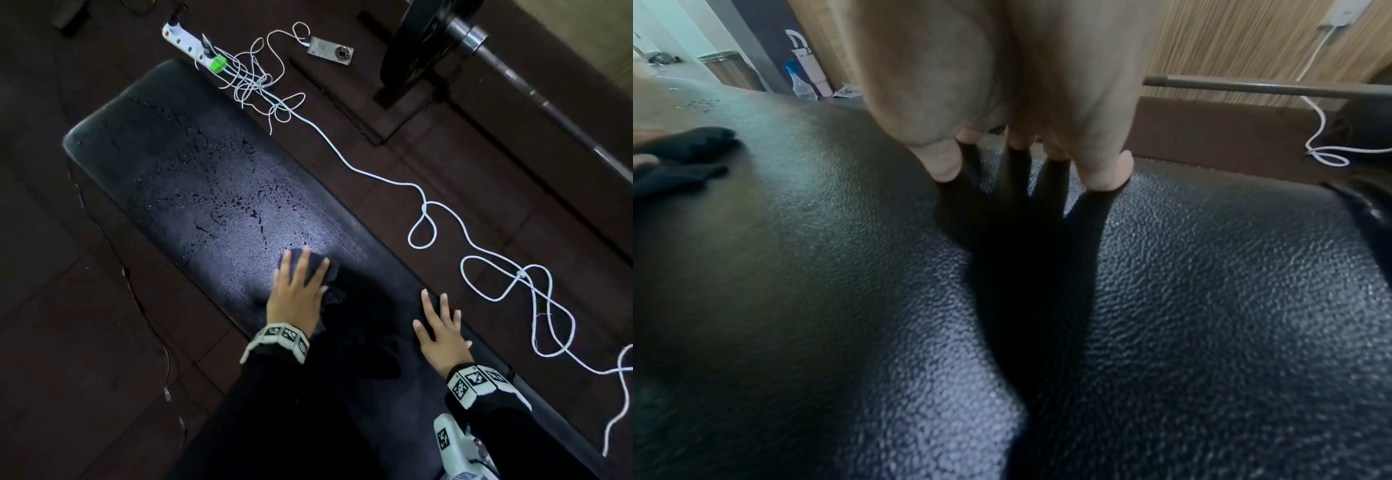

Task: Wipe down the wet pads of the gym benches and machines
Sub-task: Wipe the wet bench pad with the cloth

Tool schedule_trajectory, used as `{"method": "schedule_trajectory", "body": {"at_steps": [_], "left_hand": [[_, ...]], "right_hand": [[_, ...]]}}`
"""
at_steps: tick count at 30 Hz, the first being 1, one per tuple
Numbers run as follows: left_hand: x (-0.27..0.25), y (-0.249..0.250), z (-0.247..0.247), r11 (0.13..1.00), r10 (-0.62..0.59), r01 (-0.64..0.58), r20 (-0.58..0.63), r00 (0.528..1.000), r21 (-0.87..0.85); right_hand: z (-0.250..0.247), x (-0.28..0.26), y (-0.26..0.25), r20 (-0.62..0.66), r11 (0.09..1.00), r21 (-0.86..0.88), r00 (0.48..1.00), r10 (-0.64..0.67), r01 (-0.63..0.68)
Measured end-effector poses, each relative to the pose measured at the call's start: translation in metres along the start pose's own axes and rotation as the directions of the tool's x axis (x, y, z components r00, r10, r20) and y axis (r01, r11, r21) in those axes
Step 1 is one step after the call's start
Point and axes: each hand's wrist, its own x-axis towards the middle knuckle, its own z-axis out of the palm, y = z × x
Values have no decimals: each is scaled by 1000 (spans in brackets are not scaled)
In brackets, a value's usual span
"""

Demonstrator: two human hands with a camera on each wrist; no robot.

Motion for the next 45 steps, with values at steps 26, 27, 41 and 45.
{"method": "schedule_trajectory", "body": {"at_steps": [26, 27, 41, 45], "left_hand": [[-12, 28, 3, 998, 34, -29, 73, 997, -64], [-10, 20, 3, 999, 23, -20, 66, 998, -50], [-88, 5, 28, 714, -641, 507, -159, 751, -483], [-104, 36, 34, 471, -770, 551, -16, 638, -689]], "right_hand": [[-2, 2, -1, 22, 1000, -19, 1000, 9, -9], [-2, 1, -1, 22, 1000, -18, 1000, 8, -8], [0, -2, -6, -62, 1000, -6, 998, 14, -15], [3, -1, -19, -130, 999, -25, 991, 23, -26]]}}
